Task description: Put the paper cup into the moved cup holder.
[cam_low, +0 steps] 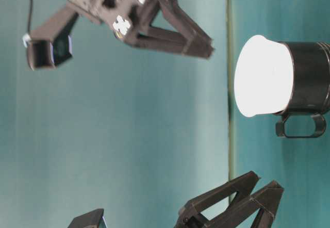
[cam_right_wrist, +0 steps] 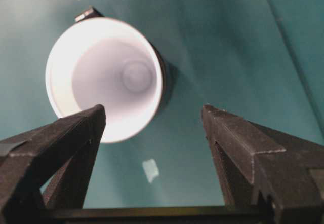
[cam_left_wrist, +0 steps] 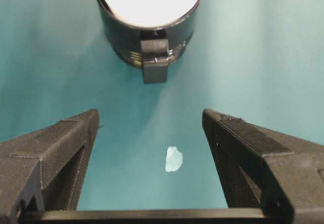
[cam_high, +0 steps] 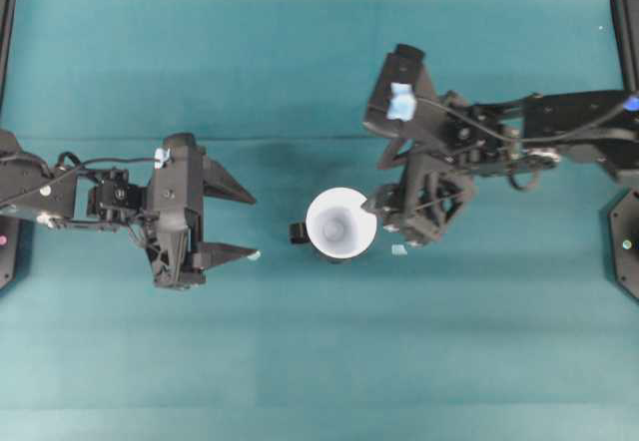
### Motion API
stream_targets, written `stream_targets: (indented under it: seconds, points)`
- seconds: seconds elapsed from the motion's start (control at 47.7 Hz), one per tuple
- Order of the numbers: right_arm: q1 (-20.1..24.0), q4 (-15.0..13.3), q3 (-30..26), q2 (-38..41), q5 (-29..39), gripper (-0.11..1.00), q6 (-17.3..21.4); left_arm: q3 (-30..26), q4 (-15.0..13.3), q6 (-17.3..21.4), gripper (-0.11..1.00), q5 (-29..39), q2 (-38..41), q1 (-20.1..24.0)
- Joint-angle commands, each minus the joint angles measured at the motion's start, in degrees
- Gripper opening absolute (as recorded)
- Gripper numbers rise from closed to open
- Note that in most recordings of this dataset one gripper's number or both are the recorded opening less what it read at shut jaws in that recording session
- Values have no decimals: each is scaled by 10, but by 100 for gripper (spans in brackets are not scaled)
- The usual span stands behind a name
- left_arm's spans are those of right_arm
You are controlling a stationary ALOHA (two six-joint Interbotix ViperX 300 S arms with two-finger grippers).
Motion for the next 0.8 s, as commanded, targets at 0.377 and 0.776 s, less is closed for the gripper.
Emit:
stream_targets:
  seconds: [0.377,0.776]
  points:
    - [5,-24,44,-80,-29,85,-34,-6,2,-1,85,-3,-4,-1]
    - [14,-20,47,-82,-35,85,-143,-7,2,-1,85,-3,-4,-1]
